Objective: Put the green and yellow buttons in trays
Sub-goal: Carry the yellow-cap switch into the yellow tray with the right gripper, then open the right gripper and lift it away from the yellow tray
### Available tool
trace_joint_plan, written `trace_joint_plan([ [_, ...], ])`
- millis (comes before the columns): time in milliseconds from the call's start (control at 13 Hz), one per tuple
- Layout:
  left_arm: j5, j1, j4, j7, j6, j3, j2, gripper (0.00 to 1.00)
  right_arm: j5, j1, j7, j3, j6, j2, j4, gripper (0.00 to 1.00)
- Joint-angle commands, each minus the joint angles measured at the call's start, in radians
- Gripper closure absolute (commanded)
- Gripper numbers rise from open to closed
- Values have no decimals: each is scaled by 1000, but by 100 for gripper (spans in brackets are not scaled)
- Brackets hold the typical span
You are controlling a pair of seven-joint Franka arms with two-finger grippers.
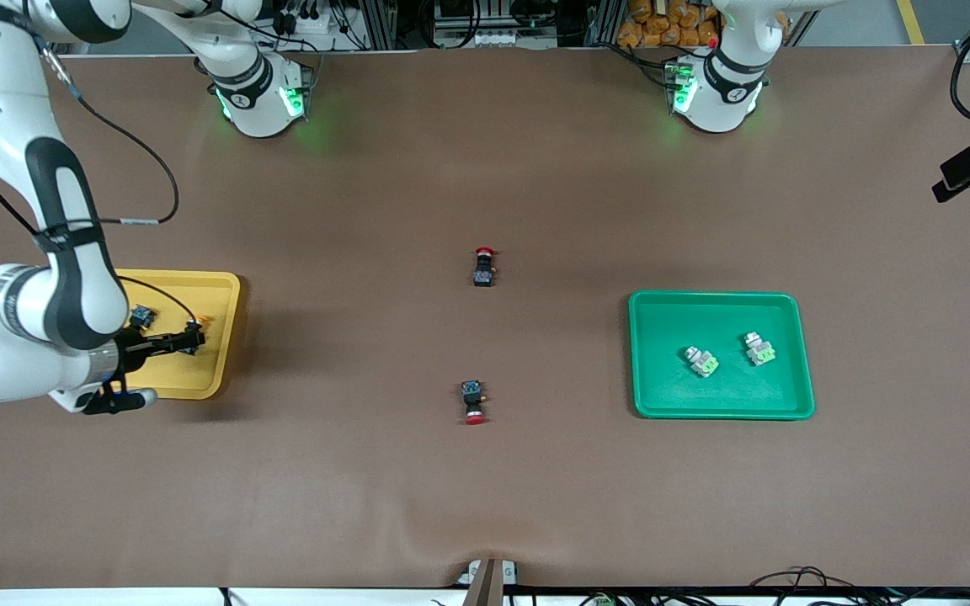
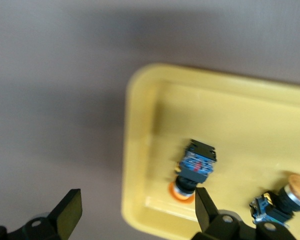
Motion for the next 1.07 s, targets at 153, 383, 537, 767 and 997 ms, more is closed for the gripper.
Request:
trace_joint_plan([
  [153, -17, 0, -10, 21, -9, 1, -20, 0, -4, 82, 1, -15, -116, -30, 274, 0],
  [383, -17, 1, -11, 21, -9, 2, -20, 0, -7, 150, 1, -101, -121, -38, 377, 0],
  [537, -17, 1, -11, 21, -9, 2, -20, 0, -4, 217, -5, -167, -130, -111, 381, 0],
  [767, -17, 1, -11, 19, -9, 2, -20, 0, 2, 205, -16, -164, -188, -176, 383, 0],
  [997, -17, 0, -11, 19, -7, 2, -19, 0, -13, 203, 74, -167, -303, -260, 414, 0],
])
